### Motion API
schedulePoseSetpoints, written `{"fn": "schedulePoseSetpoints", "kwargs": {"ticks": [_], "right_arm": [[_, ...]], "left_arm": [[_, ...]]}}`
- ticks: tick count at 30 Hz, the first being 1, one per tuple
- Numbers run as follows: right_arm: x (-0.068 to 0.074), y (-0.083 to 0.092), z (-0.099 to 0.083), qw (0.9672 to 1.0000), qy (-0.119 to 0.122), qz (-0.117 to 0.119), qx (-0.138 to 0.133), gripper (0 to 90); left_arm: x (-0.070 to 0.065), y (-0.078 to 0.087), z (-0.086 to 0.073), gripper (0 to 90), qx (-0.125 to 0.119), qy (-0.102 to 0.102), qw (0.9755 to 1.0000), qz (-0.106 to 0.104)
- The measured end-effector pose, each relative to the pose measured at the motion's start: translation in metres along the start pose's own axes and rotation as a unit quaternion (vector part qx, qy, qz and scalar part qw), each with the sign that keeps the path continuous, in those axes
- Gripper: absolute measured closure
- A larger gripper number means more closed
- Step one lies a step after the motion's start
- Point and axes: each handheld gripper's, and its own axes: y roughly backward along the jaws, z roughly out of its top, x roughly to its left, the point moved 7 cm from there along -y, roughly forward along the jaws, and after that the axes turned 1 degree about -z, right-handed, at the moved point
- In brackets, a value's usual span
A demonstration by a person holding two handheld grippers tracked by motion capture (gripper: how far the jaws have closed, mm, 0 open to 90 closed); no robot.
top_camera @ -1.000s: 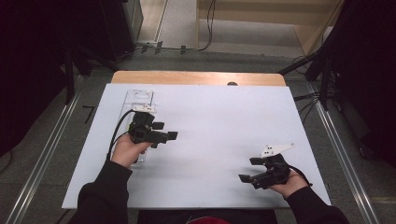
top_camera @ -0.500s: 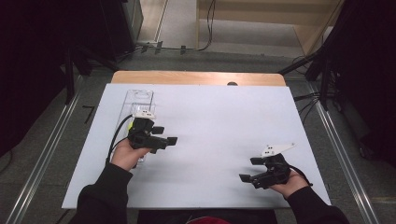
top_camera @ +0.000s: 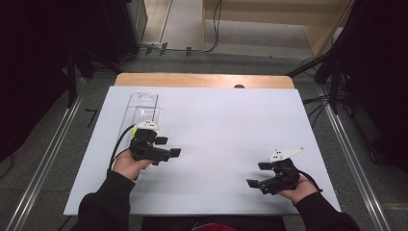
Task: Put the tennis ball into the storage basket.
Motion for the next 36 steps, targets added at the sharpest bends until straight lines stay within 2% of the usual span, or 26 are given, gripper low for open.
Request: {"fn": "schedulePoseSetpoints", "kwargs": {"ticks": [11,17,20,25,36], "right_arm": [[0.000,0.000,0.000,1.0000,0.000,-0.002,-0.001,14.1],[0.000,0.000,0.000,1.0000,0.000,-0.002,-0.001,14.1],[0.000,0.000,0.000,1.0000,0.000,-0.002,-0.001,14.1],[-0.001,0.000,0.000,1.0000,0.000,-0.003,-0.001,14.1],[0.000,0.000,0.000,1.0000,-0.002,-0.003,0.000,14.1]], "left_arm": [[-0.005,0.001,-0.011,22.5,0.007,-0.009,0.9999,-0.005],[-0.008,0.001,-0.020,22.5,0.017,-0.020,0.9996,-0.010],[-0.010,0.002,-0.022,22.5,0.012,-0.027,0.9995,-0.007],[-0.014,0.003,-0.027,22.5,0.018,-0.034,0.9991,-0.016],[-0.017,0.006,-0.039,22.5,0.030,-0.034,0.9986,-0.027]]}}
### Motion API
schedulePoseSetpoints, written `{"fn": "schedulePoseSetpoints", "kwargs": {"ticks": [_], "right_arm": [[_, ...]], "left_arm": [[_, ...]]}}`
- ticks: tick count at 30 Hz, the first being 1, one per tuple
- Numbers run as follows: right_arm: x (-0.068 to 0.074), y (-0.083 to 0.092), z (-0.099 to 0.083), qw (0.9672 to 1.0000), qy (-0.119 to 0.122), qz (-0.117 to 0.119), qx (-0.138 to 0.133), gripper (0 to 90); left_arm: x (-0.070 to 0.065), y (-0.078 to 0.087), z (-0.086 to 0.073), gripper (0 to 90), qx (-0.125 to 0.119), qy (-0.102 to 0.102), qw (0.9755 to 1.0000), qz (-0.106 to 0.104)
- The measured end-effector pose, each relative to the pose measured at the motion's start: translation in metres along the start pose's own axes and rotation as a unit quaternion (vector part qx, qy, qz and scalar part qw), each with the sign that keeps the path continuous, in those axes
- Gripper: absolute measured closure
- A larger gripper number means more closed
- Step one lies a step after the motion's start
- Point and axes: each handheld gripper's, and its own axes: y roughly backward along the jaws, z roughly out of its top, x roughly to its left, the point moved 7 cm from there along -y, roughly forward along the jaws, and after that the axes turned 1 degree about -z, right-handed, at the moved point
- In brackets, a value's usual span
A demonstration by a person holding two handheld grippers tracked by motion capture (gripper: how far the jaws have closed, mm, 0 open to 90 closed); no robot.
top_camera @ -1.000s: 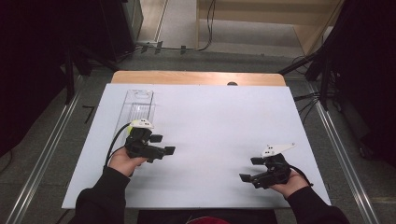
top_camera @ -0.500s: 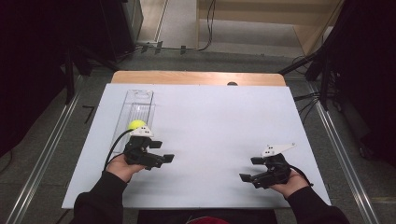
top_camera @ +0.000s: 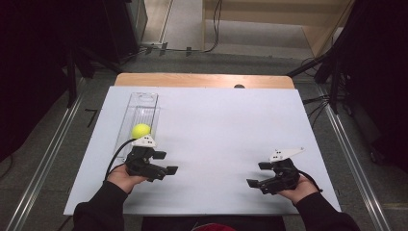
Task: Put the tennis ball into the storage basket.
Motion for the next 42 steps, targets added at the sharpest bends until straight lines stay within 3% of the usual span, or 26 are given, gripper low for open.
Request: {"fn": "schedulePoseSetpoints", "kwargs": {"ticks": [27,42], "right_arm": [[-0.001,0.000,0.000,1.0000,0.000,-0.001,0.000,14.1],[0.000,0.000,0.000,1.0000,0.000,0.000,0.001,14.1]], "left_arm": [[-0.009,0.004,-0.016,22.4,0.007,-0.042,0.9989,-0.020],[-0.008,0.008,-0.021,22.4,0.012,-0.042,0.9989,-0.019]]}}
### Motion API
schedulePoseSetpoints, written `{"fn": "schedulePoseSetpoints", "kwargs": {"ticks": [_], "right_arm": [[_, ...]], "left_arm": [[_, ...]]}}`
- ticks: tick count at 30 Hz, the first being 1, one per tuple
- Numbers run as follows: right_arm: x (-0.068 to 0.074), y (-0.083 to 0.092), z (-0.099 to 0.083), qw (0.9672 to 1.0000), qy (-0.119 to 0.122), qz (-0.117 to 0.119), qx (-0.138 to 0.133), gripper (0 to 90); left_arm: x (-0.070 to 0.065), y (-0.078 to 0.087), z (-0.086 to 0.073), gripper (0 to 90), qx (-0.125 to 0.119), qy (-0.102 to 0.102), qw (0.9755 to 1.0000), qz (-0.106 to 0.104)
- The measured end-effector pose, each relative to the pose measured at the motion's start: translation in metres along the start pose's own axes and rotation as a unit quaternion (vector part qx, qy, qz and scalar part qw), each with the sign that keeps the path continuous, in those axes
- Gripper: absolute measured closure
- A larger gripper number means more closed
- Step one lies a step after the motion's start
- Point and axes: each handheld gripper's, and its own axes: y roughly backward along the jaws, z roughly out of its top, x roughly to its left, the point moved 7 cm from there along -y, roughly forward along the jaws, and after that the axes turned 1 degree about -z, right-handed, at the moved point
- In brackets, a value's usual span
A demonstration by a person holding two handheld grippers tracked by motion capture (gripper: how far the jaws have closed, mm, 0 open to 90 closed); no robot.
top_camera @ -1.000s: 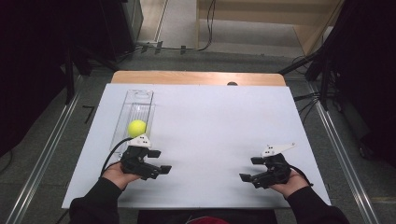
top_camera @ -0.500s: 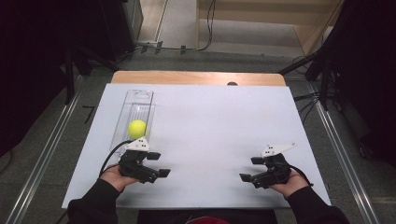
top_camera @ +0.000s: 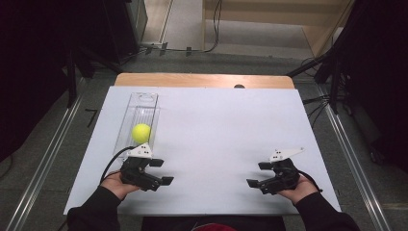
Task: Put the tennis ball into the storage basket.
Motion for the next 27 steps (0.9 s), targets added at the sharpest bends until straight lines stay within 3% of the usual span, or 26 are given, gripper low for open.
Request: {"fn": "schedulePoseSetpoints", "kwargs": {"ticks": [27], "right_arm": [[-0.0004,0.0001,-0.0001,1.0000,-0.001,-0.001,0.000,14.1]], "left_arm": [[-0.0003,-0.0010,-0.0010,22.4,0.004,0.000,1.0000,-0.004]]}}
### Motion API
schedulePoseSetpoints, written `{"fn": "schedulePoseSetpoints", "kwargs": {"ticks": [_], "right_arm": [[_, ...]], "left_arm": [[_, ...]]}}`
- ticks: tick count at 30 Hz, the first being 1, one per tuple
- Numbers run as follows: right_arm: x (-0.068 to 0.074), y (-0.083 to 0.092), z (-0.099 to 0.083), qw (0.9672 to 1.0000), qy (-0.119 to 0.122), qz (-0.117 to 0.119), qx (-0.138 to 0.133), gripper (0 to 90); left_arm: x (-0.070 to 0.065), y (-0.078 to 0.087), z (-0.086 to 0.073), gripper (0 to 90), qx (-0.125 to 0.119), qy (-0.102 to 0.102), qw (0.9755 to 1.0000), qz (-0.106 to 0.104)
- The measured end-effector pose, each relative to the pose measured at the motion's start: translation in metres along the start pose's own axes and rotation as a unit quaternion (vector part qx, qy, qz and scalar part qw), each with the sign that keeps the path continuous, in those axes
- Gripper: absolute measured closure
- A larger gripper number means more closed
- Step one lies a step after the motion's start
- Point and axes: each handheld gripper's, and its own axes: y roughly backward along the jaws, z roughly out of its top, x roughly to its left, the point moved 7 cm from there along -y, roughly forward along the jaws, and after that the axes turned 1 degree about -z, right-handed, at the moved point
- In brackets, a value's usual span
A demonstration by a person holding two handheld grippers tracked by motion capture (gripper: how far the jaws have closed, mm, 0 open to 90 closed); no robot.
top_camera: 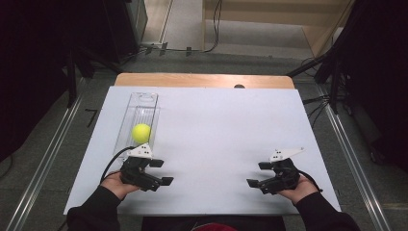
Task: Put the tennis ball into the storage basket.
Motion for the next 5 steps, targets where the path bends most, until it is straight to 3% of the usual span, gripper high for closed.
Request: {"fn": "schedulePoseSetpoints", "kwargs": {"ticks": [5], "right_arm": [[-0.0001,0.0003,-0.0001,1.0000,0.000,0.001,0.000,14.1]], "left_arm": [[-0.0001,0.0000,-0.0001,22.4,0.001,0.000,1.0000,0.000]]}}
